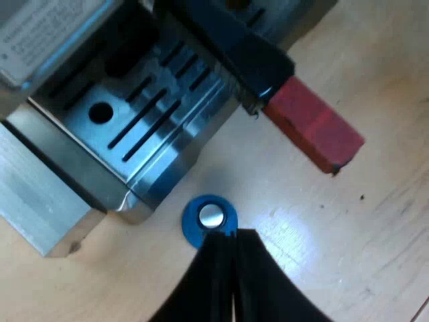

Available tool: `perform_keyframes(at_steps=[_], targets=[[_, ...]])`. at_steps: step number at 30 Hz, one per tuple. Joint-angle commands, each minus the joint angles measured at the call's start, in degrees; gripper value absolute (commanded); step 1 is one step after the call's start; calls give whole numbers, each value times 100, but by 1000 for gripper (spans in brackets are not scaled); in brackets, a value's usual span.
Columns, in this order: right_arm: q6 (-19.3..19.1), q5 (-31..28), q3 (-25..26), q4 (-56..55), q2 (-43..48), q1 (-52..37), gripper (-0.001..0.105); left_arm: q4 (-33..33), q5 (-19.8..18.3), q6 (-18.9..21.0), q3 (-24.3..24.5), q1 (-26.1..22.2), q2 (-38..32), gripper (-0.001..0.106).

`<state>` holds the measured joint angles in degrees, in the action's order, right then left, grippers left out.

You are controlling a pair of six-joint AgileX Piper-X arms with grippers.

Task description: Put the handle in the coffee machine

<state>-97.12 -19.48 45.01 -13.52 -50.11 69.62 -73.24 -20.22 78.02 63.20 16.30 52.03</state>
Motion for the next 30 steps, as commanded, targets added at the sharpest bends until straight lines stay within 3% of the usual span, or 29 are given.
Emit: perform_keyframes(at_steps=[1,6,7,9,10,12,13,15,23,26,30], targets=[[-7,-2,69,46,43,11,78,-18,-144,2,24,-120,-242,0],[-7,22,69,33,43,11,79,-91,-144,2,24,-290,-479,4],[-7,19,69,20,43,11,79,-165,-144,-12,24,-355,-548,13],[-7,19,69,5,43,11,79,-198,-144,-12,24,-371,-576,17],[-7,19,69,-67,43,11,79,-252,-144,-11,24,-388,-591,26],[13,19,50,-273,43,11,79,-270,-144,-11,24,-395,-588,30],[13,19,40,-385,43,11,79,-373,-157,-11,24,-421,-611,60],[13,19,42,-450,43,11,79,-405,-170,-11,24,-421,-608,68],[232,33,53,-470,43,11,79,-446,-572,-11,24,-421,-634,70],[332,33,154,-567,43,11,79,-292,-555,31,24,-435,-735,70],[670,33,469,-941,43,-130,79,214,-390,368,24,-435,-903,70]])
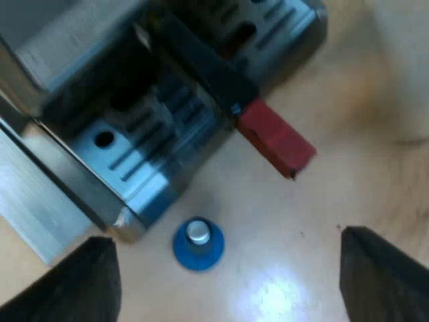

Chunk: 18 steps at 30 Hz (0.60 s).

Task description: Put the handle in the coffee machine

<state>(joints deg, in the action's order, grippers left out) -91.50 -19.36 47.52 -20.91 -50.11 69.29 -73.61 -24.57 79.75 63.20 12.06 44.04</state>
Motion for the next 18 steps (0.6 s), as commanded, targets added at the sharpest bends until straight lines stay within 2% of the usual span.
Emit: perform_keyframes(at_steps=[1,5,9,13,18], targets=[[160,33,332,-376,43,-173,79,375,45,252,48,-10,-126,70],[174,49,777,-1029,43,-461,79,601,167,424,214,-10,-135,70],[174,284,1319,-1514,55,-957,79,943,669,531,442,-10,-135,70],[128,546,1771,-1853,67,-1498,79,1174,928,531,764,-10,-135,70],[18,678,2167,-2277,67,-2167,79,1225,981,544,1135,-10,-135,70]])
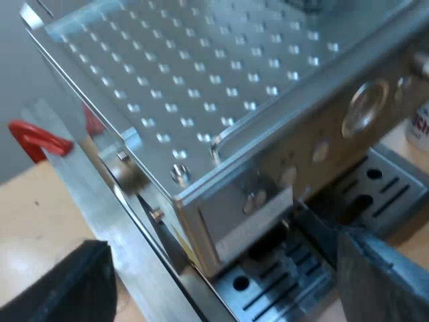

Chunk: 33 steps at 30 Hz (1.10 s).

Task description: Put the handle in the coffee machine

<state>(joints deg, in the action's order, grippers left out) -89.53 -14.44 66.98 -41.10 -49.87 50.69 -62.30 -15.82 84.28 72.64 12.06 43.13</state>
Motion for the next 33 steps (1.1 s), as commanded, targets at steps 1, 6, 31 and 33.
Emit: perform_keyframes(at_steps=[1,6,31,33], targets=[[-198,333,316,-391,43,-453,79,94,106,135,263,-10,-44,70],[-215,726,549,-794,43,-1201,79,94,106,393,462,-10,-49,70],[-2209,1581,623,-2287,1226,-3985,79,-381,63,437,315,-1006,-902,70],[-2317,1565,623,-2404,1383,-3985,79,-368,63,436,201,-1006,-1049,70]])
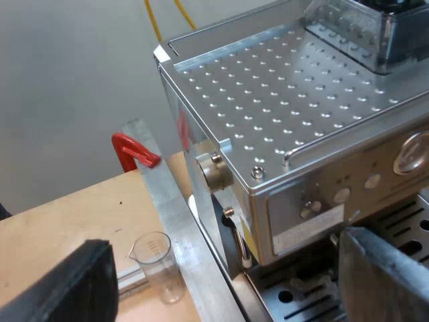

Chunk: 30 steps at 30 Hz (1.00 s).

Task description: Put the handle in the coffee machine

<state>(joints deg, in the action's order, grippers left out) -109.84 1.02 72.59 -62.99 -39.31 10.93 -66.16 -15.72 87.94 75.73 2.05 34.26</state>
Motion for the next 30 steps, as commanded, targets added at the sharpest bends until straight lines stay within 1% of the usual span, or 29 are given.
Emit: perform_keyframes(at_steps=[1,5,7,8,9,10,11,12,13,15,18,23,25,27,29,30], targets=[[-319,16,63,-268,467,-10,79,17,53,70,-200,-6,-258,70],[-347,17,52,-284,778,-10,79,17,30,70,-665,-6,-679,70],[-347,28,51,-284,858,-10,79,31,-50,70,-931,-6,-971,70],[-399,28,50,-284,1042,-10,79,31,-101,70,-1038,-6,-1120,70],[-399,28,34,-284,1119,-10,79,31,-158,70,-1140,-6,-1242,70],[-399,28,25,-284,1172,-10,79,31,-158,70,-1140,-6,-1242,70],[-399,74,-8,-284,1331,-10,79,31,-275,70,-1418,-6,-1597,70],[-399,215,-121,-284,1626,-10,79,31,-283,70,-1440,-6,-1662,70],[-399,446,-315,-284,1966,-10,79,31,-318,70,-1585,-6,-1890,70],[-399,568,-494,-284,2222,-10,79,31,-340,70,-1761,-6,-2170,70],[-285,574,-730,-284,2574,-10,79,31,-342,70,-2015,-6,-2655,70],[-235,574,-1070,-284,3087,-10,79,31,-342,58,-2267,-6,-3163,70],[-169,574,-1193,-284,3255,-10,79,31,-427,46,-2360,-6,-3344,70],[-91,574,-1340,-284,3500,-10,79,31,-609,32,-2457,-6,-3543,70],[-41,574,-1446,-284,3661,-10,79,31,-648,28,-2478,-6,-3611,70],[-39,574,-1503,-284,3776,-10,79,-75,-712,7,-2551,-6,-3793,70]])
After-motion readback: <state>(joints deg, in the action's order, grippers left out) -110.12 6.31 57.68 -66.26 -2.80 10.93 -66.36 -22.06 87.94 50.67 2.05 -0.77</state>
